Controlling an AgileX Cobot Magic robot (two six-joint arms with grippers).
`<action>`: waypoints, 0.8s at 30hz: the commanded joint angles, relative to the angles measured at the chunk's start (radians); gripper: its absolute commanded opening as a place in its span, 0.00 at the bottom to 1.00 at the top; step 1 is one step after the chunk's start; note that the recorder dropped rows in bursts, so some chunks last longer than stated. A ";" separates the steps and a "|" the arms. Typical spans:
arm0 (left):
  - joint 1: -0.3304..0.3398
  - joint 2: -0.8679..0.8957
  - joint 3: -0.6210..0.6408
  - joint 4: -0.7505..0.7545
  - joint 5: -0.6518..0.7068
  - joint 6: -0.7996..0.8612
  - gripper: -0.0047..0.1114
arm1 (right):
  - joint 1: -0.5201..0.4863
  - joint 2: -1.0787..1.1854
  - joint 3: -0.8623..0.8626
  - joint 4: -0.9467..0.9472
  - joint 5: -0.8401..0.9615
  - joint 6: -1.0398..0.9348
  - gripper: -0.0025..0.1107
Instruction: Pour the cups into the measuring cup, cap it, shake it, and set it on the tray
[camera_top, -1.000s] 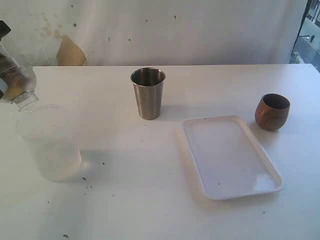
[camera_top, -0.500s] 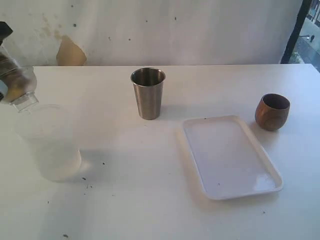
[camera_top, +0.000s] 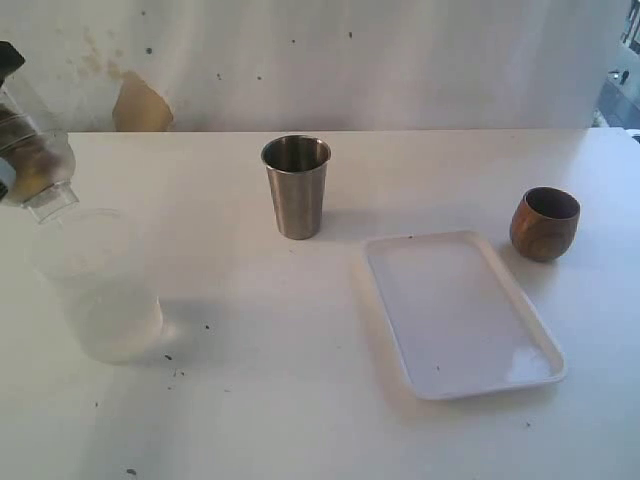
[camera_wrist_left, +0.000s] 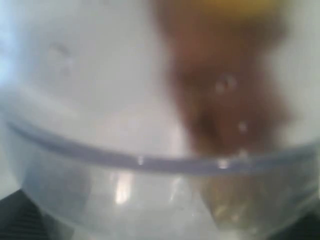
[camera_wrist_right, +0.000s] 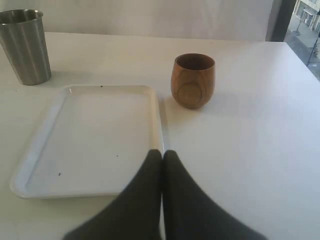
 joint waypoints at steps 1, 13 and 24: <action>0.000 -0.013 -0.012 -0.005 -0.035 -0.015 0.04 | -0.004 -0.006 0.003 0.000 -0.008 0.004 0.02; 0.000 -0.013 -0.012 -0.007 -0.035 -0.030 0.04 | -0.004 -0.006 0.003 0.000 -0.008 0.004 0.02; 0.000 -0.013 -0.012 -0.007 -0.035 -0.030 0.04 | -0.004 -0.006 0.003 0.000 -0.008 0.004 0.02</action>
